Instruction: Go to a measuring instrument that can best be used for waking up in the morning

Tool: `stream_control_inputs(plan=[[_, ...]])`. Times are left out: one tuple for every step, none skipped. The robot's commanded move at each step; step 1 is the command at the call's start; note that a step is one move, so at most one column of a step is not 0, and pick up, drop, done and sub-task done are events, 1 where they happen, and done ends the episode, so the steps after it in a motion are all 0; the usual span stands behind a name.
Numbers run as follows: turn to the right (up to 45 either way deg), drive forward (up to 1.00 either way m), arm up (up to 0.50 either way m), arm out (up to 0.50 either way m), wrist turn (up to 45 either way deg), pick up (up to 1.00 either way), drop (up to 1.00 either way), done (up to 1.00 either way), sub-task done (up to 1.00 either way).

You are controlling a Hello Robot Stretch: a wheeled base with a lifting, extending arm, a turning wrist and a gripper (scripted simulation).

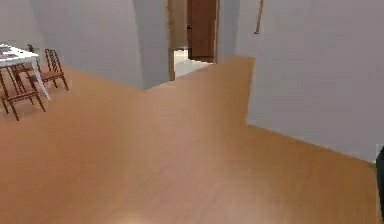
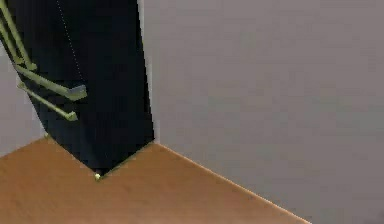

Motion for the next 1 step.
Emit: stream_control_inputs(plan=[[0.0,1.00,0.00,0.00,0.0,0.00,0.00,0.00,0.00]])
